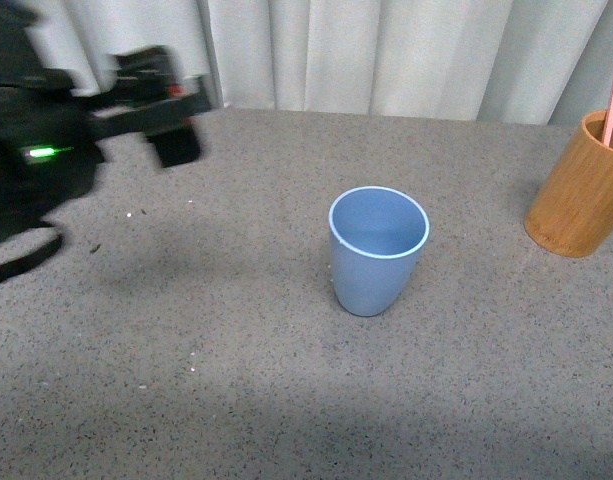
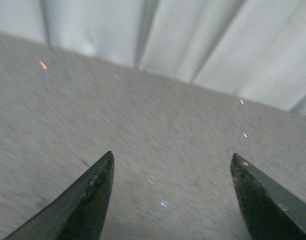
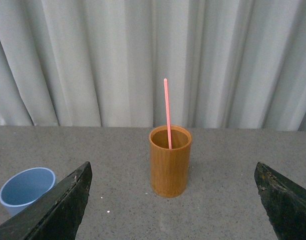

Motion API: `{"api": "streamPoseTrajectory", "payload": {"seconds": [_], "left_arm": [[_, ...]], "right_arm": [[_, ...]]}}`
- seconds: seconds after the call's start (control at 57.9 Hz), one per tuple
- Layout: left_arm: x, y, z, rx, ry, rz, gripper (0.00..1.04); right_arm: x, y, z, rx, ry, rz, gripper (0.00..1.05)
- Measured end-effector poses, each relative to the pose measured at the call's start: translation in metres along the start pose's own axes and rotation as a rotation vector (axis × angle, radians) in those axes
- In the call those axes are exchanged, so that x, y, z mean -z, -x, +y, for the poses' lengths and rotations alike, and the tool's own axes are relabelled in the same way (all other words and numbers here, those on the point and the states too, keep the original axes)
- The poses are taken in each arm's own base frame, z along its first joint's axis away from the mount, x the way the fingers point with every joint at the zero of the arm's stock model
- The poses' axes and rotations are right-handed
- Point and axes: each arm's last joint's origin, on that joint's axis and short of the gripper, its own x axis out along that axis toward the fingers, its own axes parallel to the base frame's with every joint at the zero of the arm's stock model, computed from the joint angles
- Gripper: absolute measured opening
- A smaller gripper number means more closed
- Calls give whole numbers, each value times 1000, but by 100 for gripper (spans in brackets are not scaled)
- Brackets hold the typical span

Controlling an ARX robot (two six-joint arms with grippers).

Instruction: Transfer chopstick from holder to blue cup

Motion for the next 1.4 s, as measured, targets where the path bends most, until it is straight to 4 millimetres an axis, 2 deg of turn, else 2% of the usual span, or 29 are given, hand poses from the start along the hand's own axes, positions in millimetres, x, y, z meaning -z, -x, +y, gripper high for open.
{"api": "streamPoseTrajectory", "payload": {"seconds": [0.104,0.155,0.242,0.276,0.293,0.328,0.449,0.552,0.846,0.932,0.966,1.07,1.173,1.225,1.294,1.346,1.398], "left_arm": [[-26,39,40,11,-94,-122,51],[-33,68,66,12,-144,-151,38],[-25,95,79,-41,-161,-125,25],[-17,111,80,-38,-174,-92,15],[-16,112,80,-37,-175,-88,14],[-15,124,80,-26,-183,-77,5],[-22,161,77,-21,-194,-124,4],[-22,178,76,-16,-198,-177,4],[-23,180,76,-15,-199,-195,4],[-23,180,76,-15,-199,-195,16],[-23,180,76,-16,-199,-195,23],[-23,180,76,-16,-199,-194,40],[-23,180,76,-15,-199,-194,61],[-23,180,76,-15,-199,-194,76],[-23,180,76,-17,-199,-195,90],[-23,180,76,-16,-199,-195,99],[-23,180,76,-16,-201,-194,99]], "right_arm": [[0,0,0,0,0,0,95],[0,0,0,0,0,0,95],[0,0,0,-1,0,0,95],[0,0,0,-2,0,0,95],[0,0,0,-3,0,0,95],[0,0,0,-2,0,0,95],[0,0,0,2,0,0,95],[0,0,0,0,0,0,95],[0,0,0,0,0,0,95],[-4,-1,0,71,-5,-48,95],[-12,-3,-1,168,-13,-140,95],[-29,-17,-9,271,-6,-285,95],[-29,-55,-27,290,84,-250,95],[-28,-93,-40,270,105,-143,95],[-20,-129,-48,247,103,-10,95],[-13,-147,-51,227,109,62,95],[-10,-162,-53,219,124,109,95]]}}
